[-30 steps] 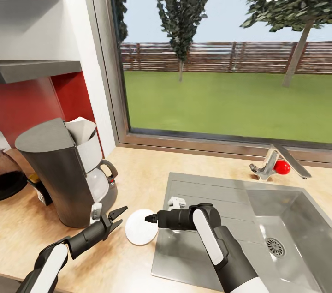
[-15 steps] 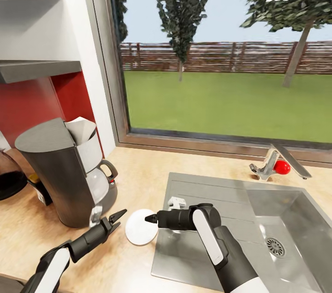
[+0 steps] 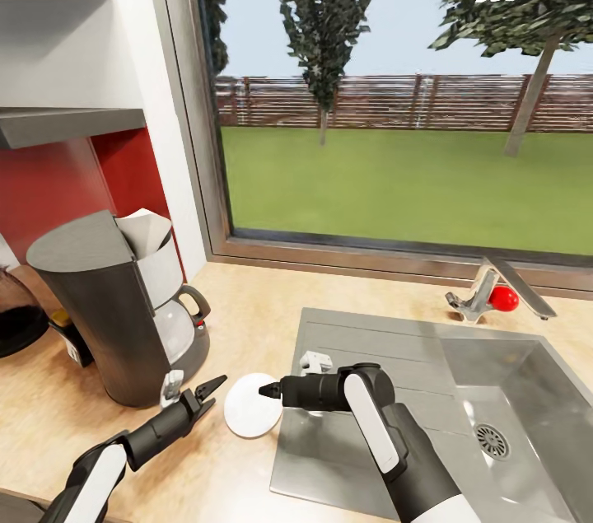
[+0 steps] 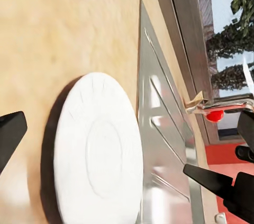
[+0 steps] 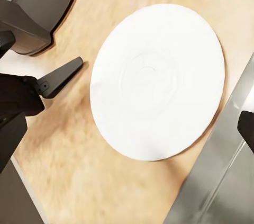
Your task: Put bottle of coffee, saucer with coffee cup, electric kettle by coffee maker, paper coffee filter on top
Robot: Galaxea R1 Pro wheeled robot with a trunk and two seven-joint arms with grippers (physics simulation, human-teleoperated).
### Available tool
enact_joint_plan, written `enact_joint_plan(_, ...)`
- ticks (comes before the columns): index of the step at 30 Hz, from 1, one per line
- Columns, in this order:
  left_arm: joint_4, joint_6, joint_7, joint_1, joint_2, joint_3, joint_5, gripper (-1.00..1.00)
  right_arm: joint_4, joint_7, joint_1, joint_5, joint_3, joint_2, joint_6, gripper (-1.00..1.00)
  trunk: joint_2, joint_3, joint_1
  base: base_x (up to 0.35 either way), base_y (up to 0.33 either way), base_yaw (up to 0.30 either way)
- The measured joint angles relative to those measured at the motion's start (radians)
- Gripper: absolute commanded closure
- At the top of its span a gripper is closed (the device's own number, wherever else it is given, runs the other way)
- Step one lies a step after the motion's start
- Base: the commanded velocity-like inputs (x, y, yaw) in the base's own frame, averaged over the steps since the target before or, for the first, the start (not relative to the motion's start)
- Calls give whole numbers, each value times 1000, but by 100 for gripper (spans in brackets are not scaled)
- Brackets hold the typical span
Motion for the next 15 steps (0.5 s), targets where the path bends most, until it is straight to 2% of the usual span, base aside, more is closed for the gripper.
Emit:
enact_joint_plan(9,1,-1,0,0,-3,1,0,-100,0,0,0,0,0,0,0,-100,0,0,0,0,0,0)
enact_joint_plan(15,1,-1,-1,1,-32,-2,0,-100,0,0,0,0,0,0,0,-100,0,0,0,0,0,0)
